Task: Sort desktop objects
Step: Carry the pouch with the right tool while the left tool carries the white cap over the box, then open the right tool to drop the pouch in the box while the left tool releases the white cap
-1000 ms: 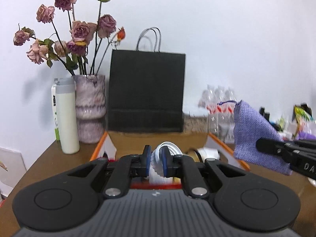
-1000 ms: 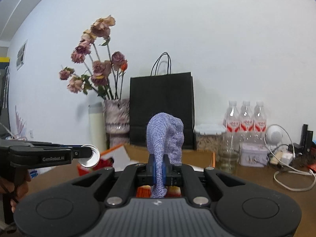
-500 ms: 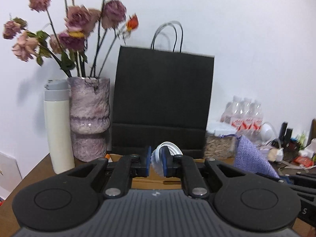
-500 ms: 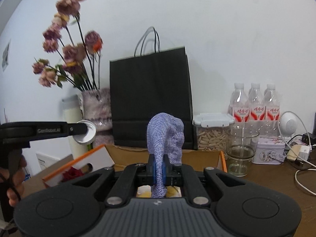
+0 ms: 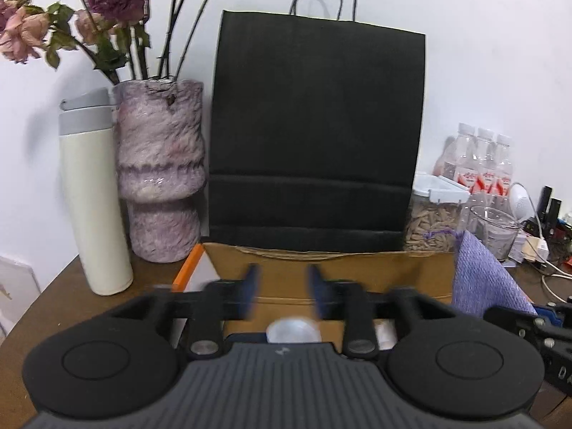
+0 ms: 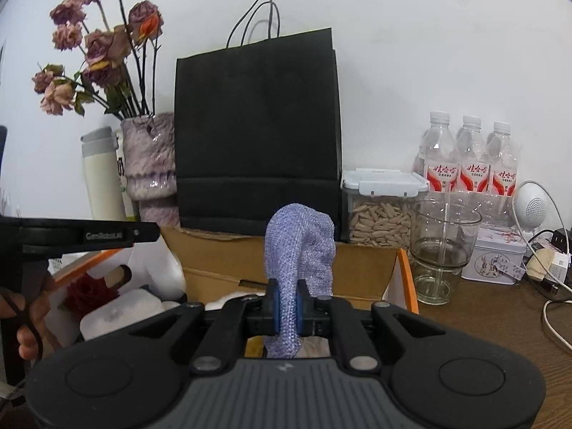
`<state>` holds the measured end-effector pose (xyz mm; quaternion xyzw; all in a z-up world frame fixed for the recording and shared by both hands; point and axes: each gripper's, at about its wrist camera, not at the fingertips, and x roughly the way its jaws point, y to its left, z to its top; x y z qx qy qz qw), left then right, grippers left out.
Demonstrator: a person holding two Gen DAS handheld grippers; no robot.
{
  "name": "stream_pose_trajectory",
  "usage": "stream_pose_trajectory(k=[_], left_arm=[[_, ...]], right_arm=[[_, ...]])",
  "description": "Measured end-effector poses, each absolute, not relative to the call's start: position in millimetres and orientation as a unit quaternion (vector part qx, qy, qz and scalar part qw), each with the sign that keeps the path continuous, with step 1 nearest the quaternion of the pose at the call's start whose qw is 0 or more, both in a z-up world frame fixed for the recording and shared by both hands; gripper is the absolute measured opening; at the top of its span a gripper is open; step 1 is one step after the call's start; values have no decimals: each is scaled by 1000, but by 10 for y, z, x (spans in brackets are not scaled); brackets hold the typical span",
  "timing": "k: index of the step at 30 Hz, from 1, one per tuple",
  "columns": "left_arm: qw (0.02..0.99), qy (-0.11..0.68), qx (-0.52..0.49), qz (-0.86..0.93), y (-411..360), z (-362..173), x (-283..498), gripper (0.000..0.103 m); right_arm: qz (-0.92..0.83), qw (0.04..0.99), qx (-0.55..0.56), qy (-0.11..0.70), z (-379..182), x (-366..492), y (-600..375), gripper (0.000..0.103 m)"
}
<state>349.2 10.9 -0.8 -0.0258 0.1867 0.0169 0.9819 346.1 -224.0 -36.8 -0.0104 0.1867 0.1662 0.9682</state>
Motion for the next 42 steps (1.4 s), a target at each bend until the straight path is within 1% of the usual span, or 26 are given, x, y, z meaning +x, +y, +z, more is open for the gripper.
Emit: stream_pose_trajectory(k=[2, 3, 4, 5, 6, 7, 8, 12, 18, 25, 34, 42], left_arm=[[984, 174, -33, 27, 120, -7, 3434, 93], [985, 165, -35, 29, 126, 5, 3408, 98], [986, 159, -35, 26, 129, 18, 3390, 102], [987, 154, -38, 22, 137, 33, 3371, 103], [988, 150, -40, 21, 139, 42, 3356, 103], [988, 148, -44, 22, 140, 40, 3342, 103], [988, 149, -45, 23, 133, 48, 3338, 103], [988, 149, -40, 22, 101, 31, 3299, 103], [988, 143, -50, 14, 120, 33, 3206, 103], [985, 169, -23, 18, 104, 9, 3084, 103], [988, 151, -35, 30, 204, 30, 2613, 103], [983, 183, 1, 22, 118, -96, 2191, 103]], right_arm=[[163, 969, -19, 187, -386, 3435, -2225, 19], [162, 968, -24, 188, -392, 3422, -2215, 28], [162, 968, -26, 188, -396, 3407, -2209, 45], [161, 969, -25, 185, -390, 3386, -2211, 57], [161, 970, -25, 182, -383, 3369, -2213, 78], [161, 971, -25, 175, -373, 3344, -2213, 92], [160, 972, -27, 168, -365, 3321, -2212, 94], [151, 976, -36, 155, -343, 3266, -2192, 99], [153, 975, -38, 157, -351, 3241, -2183, 99], [160, 975, -37, 151, -344, 3148, -2173, 99], [163, 975, -37, 145, -339, 2832, -2229, 99], [169, 972, -47, 158, -388, 2410, -2316, 100]])
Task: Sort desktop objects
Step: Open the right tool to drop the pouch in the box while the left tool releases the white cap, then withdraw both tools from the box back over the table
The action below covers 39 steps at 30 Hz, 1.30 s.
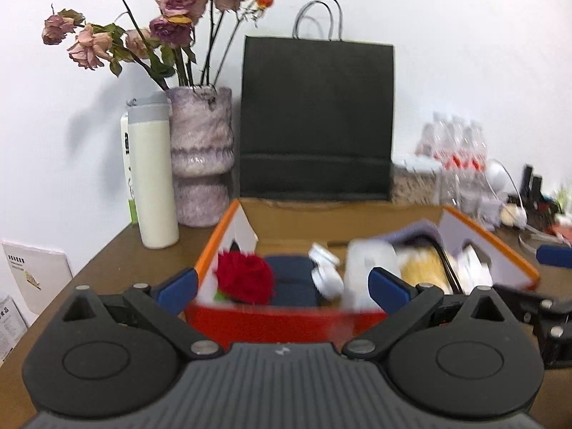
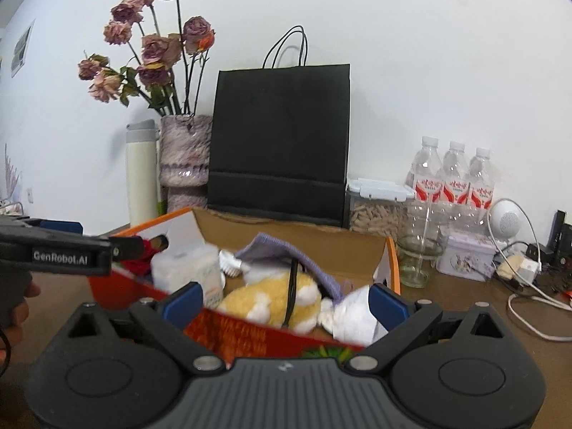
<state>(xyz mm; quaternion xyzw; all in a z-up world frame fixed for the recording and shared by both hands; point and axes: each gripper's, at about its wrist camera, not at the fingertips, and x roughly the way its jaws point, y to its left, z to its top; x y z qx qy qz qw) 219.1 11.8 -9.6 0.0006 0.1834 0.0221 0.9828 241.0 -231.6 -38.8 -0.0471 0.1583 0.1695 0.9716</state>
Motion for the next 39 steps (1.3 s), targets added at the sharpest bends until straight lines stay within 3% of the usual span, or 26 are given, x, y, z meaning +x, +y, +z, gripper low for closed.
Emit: stream_pose_trajectory(k=[11, 18, 39], left_arm=[[983, 177, 44, 23, -79, -288, 1598, 103], [990, 128, 45, 36, -110, -319, 1311, 103], [991, 107, 68, 42, -228, -324, 1115, 103]], right_arm=[[178, 962, -53, 199, -551, 1840, -2396, 101], [178, 963, -53, 193, -563, 1625, -2411, 101], [178, 964, -61, 190, -617, 1493, -2375, 101]])
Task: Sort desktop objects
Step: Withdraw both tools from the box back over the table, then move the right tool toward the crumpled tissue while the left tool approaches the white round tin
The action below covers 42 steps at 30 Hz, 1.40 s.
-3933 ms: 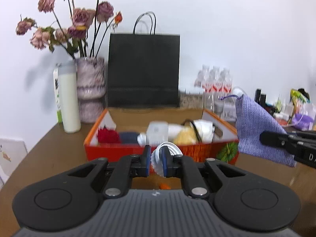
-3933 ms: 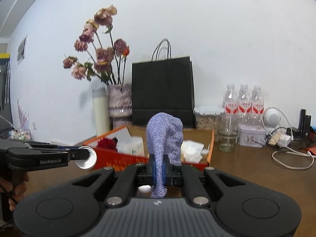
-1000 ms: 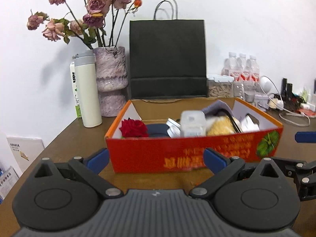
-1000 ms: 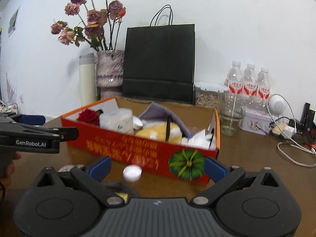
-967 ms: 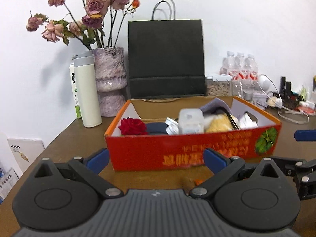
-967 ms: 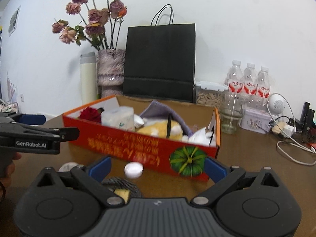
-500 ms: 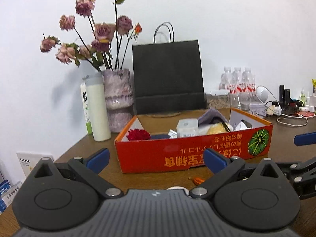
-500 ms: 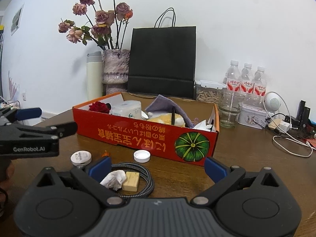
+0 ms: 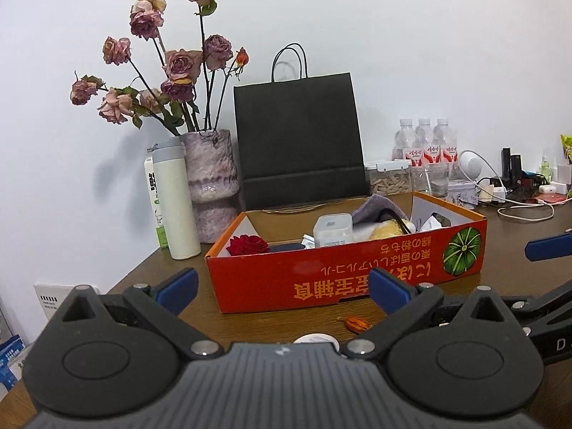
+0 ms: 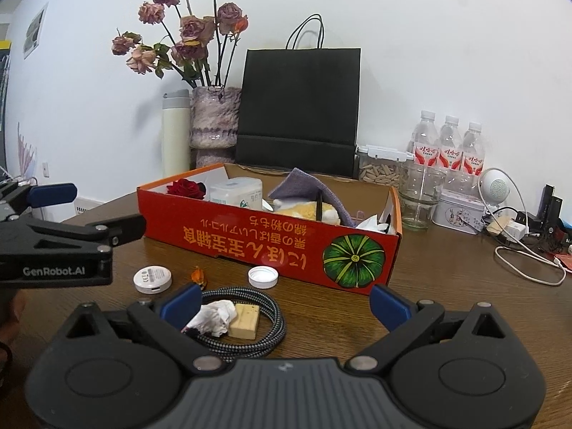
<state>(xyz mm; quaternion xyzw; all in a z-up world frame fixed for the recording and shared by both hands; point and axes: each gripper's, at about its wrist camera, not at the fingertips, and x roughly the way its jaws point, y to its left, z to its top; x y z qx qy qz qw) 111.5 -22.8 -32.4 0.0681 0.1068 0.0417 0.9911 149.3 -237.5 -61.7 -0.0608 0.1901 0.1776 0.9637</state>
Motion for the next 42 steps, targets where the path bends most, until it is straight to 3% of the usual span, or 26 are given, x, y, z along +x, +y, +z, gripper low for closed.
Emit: stream_pose_trajectory(k=[42], left_arm=[[995, 93, 36, 2, -136, -313, 1057, 103]], right_arm=[[177, 963, -63, 196, -632, 1512, -2366, 101]])
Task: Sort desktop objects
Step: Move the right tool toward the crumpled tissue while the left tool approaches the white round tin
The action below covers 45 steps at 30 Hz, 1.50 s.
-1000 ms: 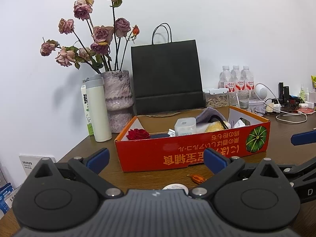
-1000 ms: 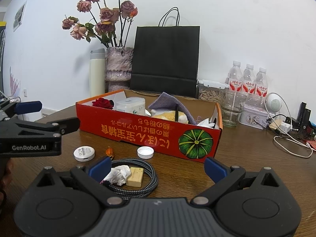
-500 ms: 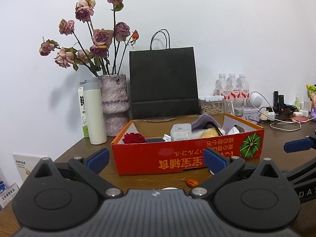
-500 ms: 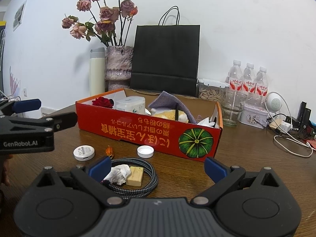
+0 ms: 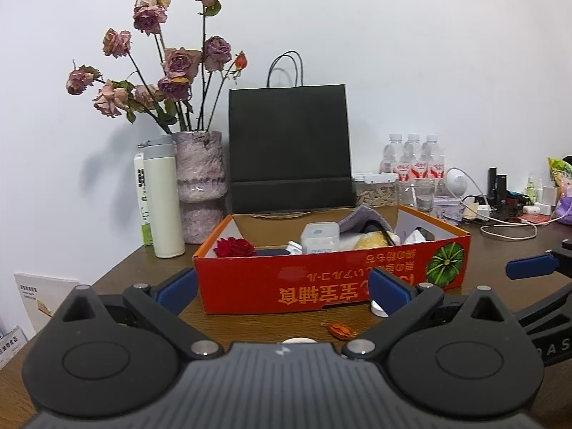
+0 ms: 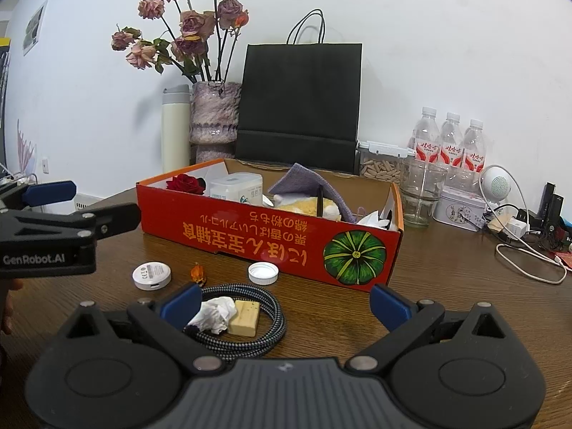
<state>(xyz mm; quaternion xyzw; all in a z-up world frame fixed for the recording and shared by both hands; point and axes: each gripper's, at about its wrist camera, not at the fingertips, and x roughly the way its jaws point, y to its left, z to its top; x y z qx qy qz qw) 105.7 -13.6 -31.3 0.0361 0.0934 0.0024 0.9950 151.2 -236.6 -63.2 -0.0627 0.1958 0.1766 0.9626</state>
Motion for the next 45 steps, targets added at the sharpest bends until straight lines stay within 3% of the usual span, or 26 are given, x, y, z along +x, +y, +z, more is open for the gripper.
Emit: stream_pose_trajectory(k=[13, 37, 41, 44, 45], left_arm=[[995, 95, 33, 0, -140, -311, 1063, 103], [983, 181, 20, 34, 36, -341, 1257, 103], [981, 188, 24, 36, 51, -341, 1277, 103], [979, 199, 21, 34, 78, -348, 1307, 103], [978, 204, 21, 35, 87, -352, 1321, 103]], right_arm=[[177, 963, -63, 195, -625, 1511, -2364, 101], [212, 947, -84, 227, -661, 1551, -2231, 100], [219, 947, -77, 222, -608, 1568, -2164, 88], [231, 941, -83, 235, -622, 1616, -2065, 69], [236, 938, -87, 240, -632, 1628, -2030, 57]])
